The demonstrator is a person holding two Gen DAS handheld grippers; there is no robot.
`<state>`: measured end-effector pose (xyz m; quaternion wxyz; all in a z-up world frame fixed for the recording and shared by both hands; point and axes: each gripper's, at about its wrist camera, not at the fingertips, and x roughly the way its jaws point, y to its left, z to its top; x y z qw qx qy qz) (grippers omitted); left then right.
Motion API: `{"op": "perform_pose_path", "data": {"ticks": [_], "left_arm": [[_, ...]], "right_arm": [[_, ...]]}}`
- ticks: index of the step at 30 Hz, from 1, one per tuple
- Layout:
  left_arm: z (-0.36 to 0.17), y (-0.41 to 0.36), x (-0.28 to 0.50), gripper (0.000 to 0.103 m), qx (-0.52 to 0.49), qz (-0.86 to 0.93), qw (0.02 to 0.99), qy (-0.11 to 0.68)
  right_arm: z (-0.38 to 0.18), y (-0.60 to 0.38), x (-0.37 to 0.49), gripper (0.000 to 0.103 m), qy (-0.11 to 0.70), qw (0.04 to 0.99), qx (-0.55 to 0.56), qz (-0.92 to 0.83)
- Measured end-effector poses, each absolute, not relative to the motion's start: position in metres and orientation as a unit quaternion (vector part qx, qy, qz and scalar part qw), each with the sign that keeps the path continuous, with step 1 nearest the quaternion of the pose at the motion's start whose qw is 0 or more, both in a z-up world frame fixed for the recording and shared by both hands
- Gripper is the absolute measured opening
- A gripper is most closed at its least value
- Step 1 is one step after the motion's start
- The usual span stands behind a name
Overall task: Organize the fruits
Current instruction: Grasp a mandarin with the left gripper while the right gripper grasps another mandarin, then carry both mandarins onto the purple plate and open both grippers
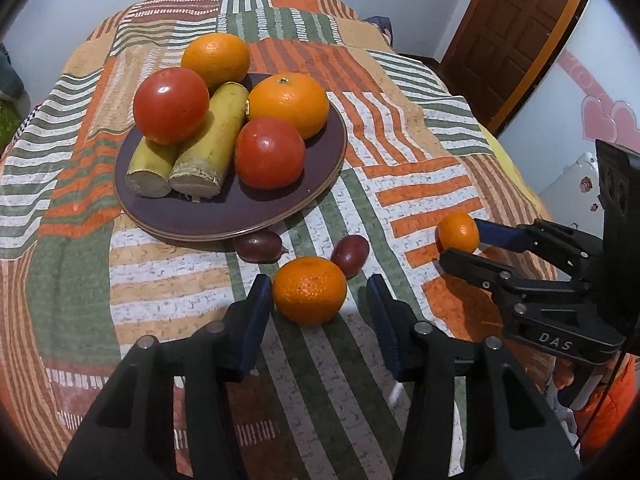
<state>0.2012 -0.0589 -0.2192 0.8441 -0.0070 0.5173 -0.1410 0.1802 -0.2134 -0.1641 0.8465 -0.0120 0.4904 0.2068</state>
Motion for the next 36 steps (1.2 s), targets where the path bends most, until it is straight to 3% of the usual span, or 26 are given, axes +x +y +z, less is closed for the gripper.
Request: {"op": "perform_pose_path", "data": {"ticks": [4,26,36], "left_arm": [[-0.219,-0.054,0.203,0.038,-0.01,-0.14,0.846,0.515],[-0.168,-0.004,0.207,0.038,-0.037,-0.103,0.887,0.449],[-0.174,0.014,0.223,0.038,-0.051,-0.086,0.886,0.453]], "right_arm": [[-0.164,-0.214,0.181,0.033,0.489,0.847,-0.014,0.207],[-0.133,-0.19,0.201,0.033,0.445,0.865,-0.006,0.23],[-0.131,-0.164,0.223,0.033,0.432,0.866,-0.019,0.249]]}}
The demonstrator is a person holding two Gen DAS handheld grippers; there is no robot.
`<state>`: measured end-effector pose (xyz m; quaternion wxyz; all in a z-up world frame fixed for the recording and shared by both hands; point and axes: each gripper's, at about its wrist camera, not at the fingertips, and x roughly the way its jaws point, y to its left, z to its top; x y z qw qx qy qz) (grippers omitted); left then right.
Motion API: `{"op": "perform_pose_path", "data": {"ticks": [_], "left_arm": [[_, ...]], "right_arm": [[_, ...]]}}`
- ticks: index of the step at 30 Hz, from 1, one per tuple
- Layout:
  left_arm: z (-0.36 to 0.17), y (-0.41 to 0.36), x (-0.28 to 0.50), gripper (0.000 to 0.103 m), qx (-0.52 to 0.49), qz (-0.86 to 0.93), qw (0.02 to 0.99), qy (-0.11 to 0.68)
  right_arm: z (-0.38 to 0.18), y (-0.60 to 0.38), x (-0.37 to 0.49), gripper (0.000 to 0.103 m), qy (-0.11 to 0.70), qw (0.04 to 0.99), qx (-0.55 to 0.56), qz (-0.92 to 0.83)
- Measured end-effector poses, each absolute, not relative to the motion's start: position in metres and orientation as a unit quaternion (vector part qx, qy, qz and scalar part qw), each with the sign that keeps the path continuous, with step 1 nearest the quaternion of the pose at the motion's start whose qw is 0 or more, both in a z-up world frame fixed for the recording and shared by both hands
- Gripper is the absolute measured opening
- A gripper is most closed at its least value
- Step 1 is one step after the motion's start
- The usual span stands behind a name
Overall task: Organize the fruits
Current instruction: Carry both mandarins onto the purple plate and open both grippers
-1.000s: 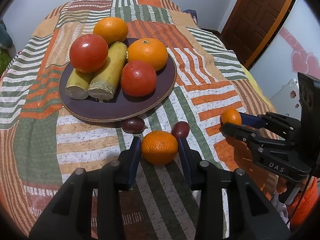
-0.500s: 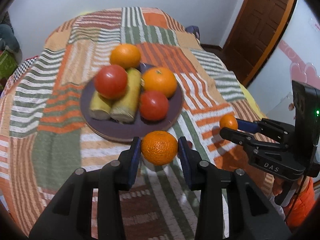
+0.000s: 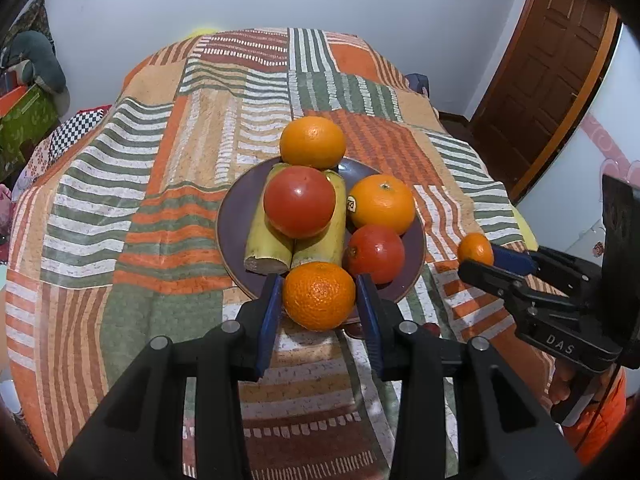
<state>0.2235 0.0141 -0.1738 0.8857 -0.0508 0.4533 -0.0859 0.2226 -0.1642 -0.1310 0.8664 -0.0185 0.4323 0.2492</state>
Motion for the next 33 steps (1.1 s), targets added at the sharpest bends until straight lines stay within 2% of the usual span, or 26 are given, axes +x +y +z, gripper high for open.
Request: {"op": "perform_pose_path", "data": {"ticks": [25,33], "left_arm": [[-0.207,0.021,0.247,0.038,-0.054,-0.079,0.87,0.484],[-0.198,0.024,0.239,0.04,-0.056,-0.081,0.873,0.478]], "right_arm": [[-0.151,-0.144,0.251,0.033,0.456,0.851,-0.031,0.257],[-0.143,-0.145,0.247,0.041,0.451,0.856,-0.036,0.252]]}}
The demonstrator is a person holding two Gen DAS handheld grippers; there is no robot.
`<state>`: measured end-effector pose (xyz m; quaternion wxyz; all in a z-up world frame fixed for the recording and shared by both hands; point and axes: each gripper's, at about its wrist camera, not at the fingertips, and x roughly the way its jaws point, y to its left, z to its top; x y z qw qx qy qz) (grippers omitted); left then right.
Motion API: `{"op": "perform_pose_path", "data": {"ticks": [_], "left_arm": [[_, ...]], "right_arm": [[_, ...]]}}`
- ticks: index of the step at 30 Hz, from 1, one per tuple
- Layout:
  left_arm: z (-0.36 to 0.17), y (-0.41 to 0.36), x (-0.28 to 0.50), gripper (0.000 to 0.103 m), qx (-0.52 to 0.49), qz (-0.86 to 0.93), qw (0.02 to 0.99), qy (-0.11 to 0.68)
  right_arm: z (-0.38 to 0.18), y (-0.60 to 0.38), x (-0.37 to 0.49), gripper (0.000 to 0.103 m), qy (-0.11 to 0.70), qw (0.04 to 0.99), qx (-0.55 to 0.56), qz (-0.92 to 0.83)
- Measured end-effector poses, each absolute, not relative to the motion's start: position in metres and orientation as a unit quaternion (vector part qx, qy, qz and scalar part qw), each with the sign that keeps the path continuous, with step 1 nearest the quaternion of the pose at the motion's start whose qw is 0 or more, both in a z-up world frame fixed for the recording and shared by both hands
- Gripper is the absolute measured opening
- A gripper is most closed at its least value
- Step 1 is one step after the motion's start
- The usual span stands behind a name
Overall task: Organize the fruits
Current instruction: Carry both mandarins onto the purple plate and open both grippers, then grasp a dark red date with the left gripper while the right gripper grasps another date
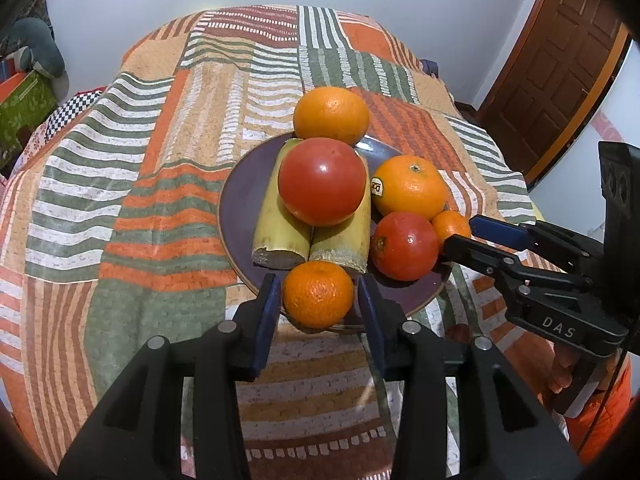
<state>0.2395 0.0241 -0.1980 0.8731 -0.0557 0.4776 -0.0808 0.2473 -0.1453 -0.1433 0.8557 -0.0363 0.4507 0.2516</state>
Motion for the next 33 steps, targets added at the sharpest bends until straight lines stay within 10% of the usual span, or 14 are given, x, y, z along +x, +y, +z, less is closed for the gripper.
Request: {"op": "perform_pose_path", "data": {"ticks": [27,33], "left_arm": [[-0.202,0.007,0.188,0.04,-0.059,-0.114,0.855,0.503],[-0.209,-0.004,0.193,0.04,-0.052,-0.124,0.85,0.509]], "right_arm": [[-0.164,-0.131,0.191,0.041,0.492,0.817,-0.057,0.294],[-0.165,-0.132,0.19,0.025,0.483,0.823,-0.069,0.291]]}}
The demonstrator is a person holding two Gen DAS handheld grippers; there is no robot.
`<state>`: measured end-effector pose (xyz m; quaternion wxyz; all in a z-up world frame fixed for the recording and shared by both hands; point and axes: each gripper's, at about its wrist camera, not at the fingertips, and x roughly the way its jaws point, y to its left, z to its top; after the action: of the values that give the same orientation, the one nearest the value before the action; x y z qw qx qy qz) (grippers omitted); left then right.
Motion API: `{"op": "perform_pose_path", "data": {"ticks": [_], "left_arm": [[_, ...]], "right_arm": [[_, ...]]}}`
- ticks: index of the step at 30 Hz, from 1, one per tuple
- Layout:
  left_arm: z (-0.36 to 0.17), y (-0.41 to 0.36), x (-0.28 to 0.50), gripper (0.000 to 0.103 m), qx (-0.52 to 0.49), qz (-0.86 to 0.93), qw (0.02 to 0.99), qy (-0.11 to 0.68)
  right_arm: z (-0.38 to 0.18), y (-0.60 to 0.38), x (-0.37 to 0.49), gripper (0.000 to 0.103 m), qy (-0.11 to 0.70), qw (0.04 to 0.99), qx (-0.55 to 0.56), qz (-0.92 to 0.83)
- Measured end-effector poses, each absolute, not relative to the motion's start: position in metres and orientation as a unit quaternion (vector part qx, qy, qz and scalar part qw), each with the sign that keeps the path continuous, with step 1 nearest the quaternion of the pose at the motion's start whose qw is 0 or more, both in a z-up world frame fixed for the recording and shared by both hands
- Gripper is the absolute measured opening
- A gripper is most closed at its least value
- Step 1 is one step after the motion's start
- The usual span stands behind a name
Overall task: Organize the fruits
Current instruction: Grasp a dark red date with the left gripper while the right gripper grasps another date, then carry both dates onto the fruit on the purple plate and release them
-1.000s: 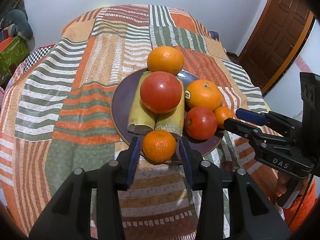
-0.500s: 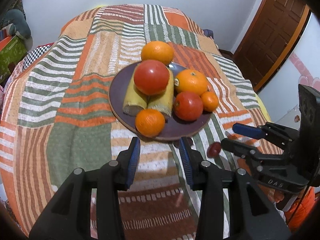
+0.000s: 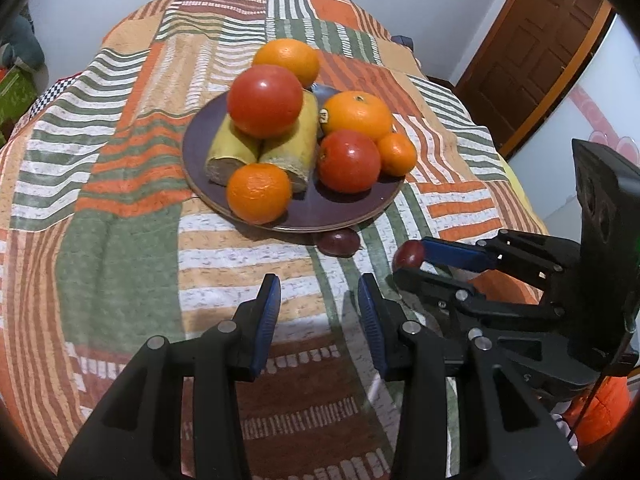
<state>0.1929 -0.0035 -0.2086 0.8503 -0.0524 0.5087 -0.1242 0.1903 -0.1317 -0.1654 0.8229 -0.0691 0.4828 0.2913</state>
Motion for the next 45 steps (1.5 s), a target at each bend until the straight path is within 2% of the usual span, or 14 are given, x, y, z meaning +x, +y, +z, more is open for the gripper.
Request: {"op": "perform_pose_path", "data": {"ticks": [5,9,21,28,37,45], "left_arm": [[-0.212,-0.015,0.203,0.04,-0.041,-0.129,0.85,0.508],[-0.216,-0.026,0.214,0.031,-0.027,-0.132,0.848,0.512],[-0.233,-0.037,0.234,0.031,-0.014,-0.116,0.845,0.522],[-0.231,-0.038,0.228,0.025,-0.004,-0.119,0.848,0.516],[-0.211,-0.021,0.213,0.025,-0.025,-0.12,0.855,0.503],[-0.173,-0.001,0.217,0.025,-0.041,-0.11,0.883,0.454]], "right_arm": [[-0.162,-0.142,0.19,0.025,0.479,0.828,-0.058,0.286],[-0.158,-0.153,0.191,0.025,0.476,0.834,-0.046,0.277],[-0.153,-0.173,0.192,0.025,0.469,0.843,-0.026,0.262],[-0.149,-0.174,0.195,0.025,0.464,0.846,-0.024,0.262],[-0.139,-0.168,0.202,0.025,0.45,0.852,-0.025,0.268],[-0.119,-0.151,0.219,0.025,0.419,0.864,-0.028,0.279]]}}
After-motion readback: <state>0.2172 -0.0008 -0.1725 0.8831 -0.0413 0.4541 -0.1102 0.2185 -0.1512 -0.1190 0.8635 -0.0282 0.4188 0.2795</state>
